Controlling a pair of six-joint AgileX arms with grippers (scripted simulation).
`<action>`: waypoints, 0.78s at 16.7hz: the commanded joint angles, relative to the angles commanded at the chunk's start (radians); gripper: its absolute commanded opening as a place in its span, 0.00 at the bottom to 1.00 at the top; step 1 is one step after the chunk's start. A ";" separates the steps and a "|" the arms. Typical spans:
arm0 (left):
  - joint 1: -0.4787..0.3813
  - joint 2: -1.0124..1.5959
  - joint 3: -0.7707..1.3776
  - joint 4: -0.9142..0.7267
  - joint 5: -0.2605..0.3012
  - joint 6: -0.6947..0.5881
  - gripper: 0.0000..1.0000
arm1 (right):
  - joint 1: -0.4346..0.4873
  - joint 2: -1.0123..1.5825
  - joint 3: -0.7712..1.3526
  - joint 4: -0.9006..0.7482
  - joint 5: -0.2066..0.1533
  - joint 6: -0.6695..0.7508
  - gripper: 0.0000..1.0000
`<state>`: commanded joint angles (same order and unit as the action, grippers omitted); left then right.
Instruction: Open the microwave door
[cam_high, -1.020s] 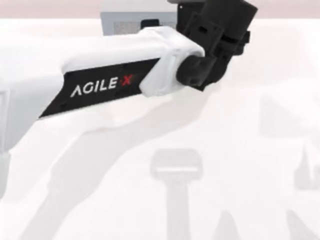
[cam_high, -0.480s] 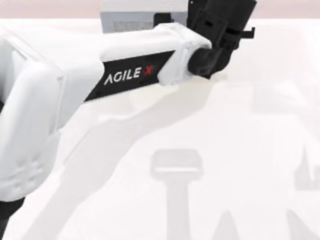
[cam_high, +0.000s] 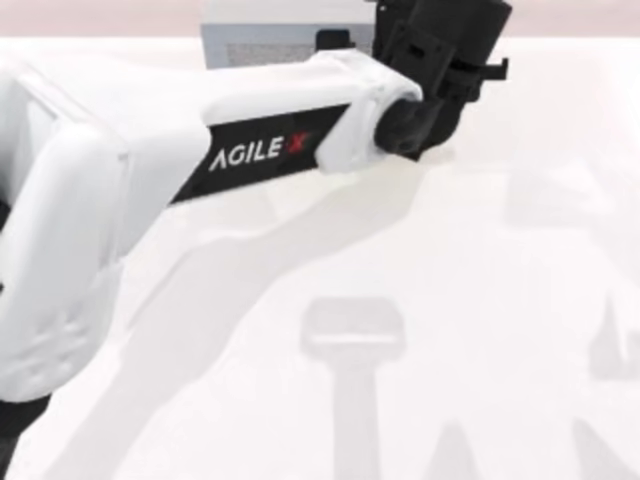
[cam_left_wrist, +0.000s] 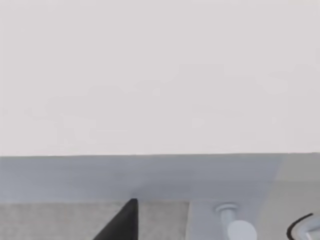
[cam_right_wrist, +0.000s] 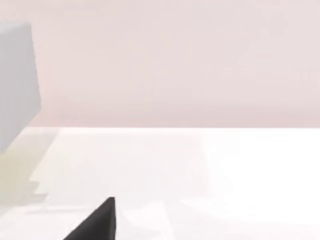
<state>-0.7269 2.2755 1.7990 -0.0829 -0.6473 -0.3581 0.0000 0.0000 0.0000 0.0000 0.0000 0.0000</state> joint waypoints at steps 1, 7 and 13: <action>0.000 0.000 0.000 0.000 0.000 0.000 0.55 | 0.000 0.000 0.000 0.000 0.000 0.000 1.00; 0.000 0.000 0.000 0.000 0.000 0.000 0.10 | 0.000 0.000 0.000 0.000 0.000 0.000 1.00; 0.000 0.000 0.000 0.000 0.000 0.000 0.00 | 0.000 0.000 0.000 0.000 0.000 0.000 1.00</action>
<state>-0.7269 2.2755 1.7990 -0.0829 -0.6473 -0.3581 0.0000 0.0000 0.0000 0.0000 0.0000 0.0000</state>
